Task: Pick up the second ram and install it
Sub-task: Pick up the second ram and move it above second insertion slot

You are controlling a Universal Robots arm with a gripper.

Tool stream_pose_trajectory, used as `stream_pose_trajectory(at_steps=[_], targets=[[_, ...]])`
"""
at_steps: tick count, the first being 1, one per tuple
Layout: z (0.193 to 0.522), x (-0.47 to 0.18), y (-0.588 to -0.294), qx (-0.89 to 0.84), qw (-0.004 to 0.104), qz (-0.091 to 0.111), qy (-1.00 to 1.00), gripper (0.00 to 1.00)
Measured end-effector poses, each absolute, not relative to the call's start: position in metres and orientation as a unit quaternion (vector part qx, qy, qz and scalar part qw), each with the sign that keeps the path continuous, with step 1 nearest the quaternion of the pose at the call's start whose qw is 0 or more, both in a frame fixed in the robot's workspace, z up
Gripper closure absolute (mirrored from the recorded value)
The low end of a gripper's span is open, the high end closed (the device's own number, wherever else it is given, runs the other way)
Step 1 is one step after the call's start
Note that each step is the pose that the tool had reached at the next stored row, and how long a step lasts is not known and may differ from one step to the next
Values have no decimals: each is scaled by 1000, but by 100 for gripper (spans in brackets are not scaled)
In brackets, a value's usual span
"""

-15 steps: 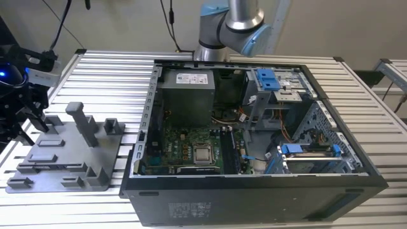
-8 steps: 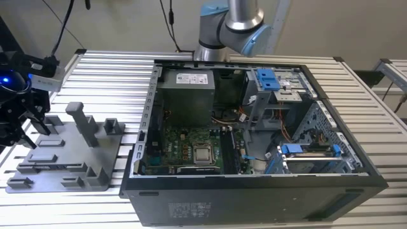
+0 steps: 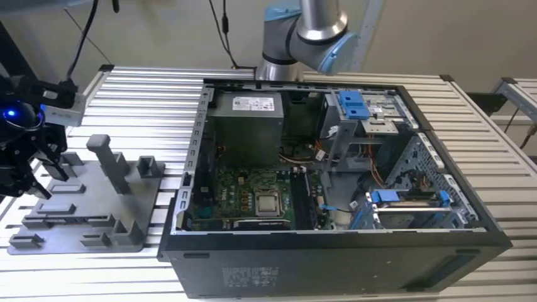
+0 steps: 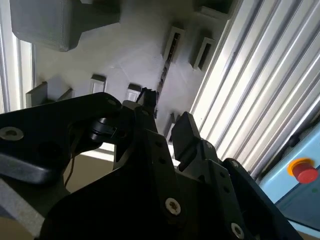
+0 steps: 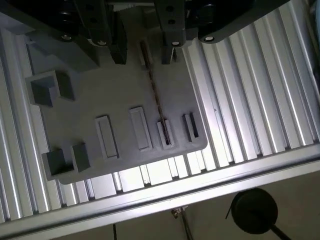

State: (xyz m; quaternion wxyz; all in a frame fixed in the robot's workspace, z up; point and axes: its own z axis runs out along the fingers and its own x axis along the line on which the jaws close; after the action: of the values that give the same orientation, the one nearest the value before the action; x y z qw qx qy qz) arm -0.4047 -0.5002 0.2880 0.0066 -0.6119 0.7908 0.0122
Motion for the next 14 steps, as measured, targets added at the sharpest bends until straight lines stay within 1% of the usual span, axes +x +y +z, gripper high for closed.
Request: stream_pose_trajectory(at_steps=[5, 14], targets=[[284, -406, -500, -632, 9, 12, 775, 58], [284, -406, -500, -633, 9, 12, 774, 58]])
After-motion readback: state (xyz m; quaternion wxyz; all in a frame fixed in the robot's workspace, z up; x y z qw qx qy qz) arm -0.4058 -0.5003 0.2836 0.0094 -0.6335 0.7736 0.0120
